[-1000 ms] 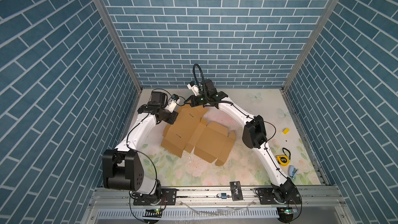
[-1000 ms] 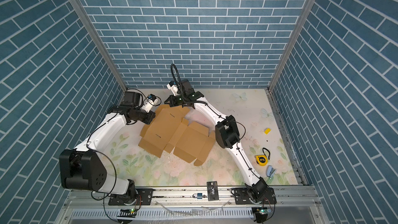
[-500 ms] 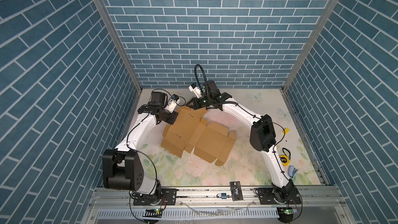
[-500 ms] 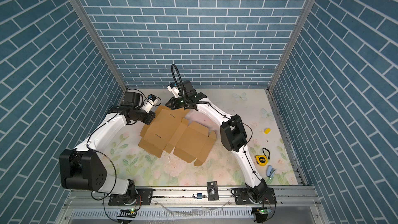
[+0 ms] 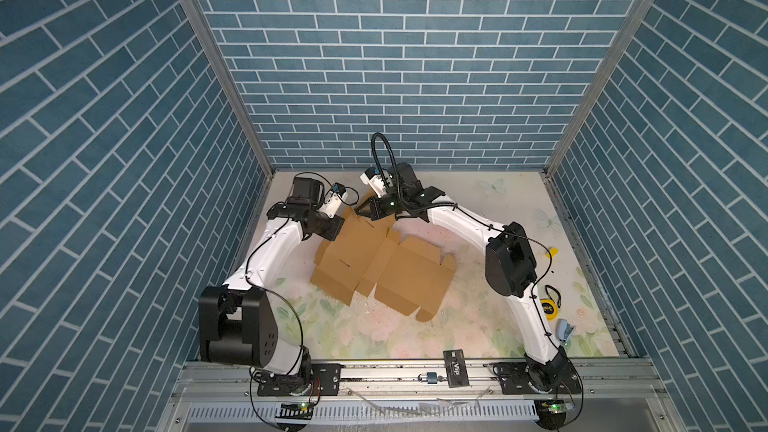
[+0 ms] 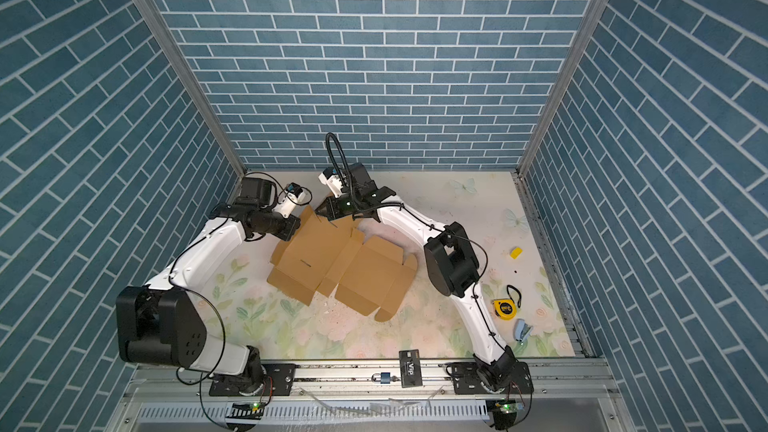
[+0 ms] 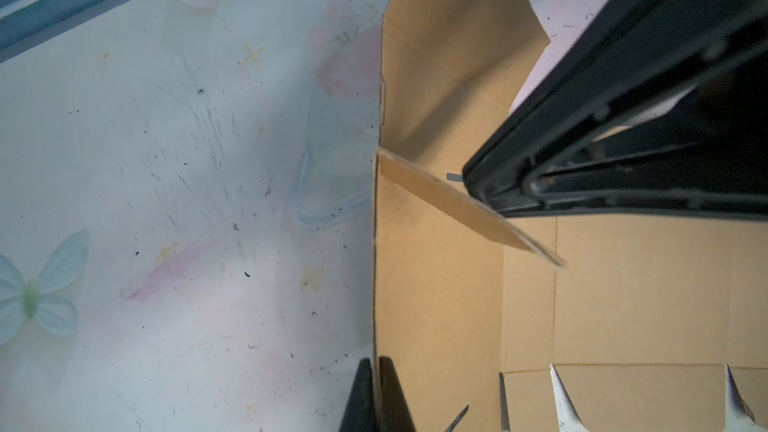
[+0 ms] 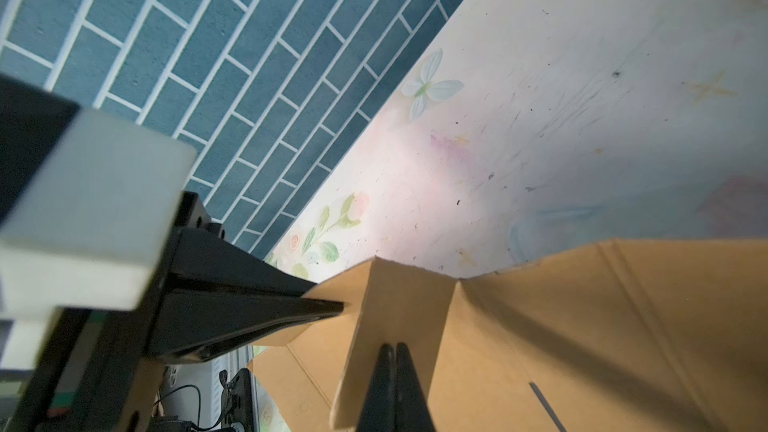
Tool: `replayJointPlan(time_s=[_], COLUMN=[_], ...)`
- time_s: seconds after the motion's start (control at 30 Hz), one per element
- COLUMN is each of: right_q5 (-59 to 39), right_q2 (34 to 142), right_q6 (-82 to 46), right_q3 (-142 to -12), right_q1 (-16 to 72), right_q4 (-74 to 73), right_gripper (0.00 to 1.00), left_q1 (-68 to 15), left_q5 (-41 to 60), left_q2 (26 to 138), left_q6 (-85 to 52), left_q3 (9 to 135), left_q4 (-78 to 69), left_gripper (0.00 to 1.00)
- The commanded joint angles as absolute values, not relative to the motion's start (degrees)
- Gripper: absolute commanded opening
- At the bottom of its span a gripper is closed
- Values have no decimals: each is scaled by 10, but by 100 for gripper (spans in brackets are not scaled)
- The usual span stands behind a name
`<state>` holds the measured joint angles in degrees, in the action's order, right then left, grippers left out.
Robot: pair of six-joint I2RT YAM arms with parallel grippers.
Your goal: Fold the paper box
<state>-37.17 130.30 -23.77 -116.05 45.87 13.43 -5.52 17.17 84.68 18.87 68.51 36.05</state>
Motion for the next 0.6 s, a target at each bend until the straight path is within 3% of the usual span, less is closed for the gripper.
replayJointPlan(time_s=[0.0,0.3,0.57], right_q5=[-389,-374,-280], right_q2=[1312,1302,1098], right_q6=[-255,-209,-204], right_q3=[-1186,-1196,-949], right_q1=[472,472,391], right_q4=[127,170,67], right_gripper=[0,0,0], left_q1=[-63,-71,-160], left_q5=[179,158,121], left_q2=[846,845,884], left_q6=[187,206,348], left_q3=[688,701,766], left_q4=[364,369,401], left_gripper=[0,0,0])
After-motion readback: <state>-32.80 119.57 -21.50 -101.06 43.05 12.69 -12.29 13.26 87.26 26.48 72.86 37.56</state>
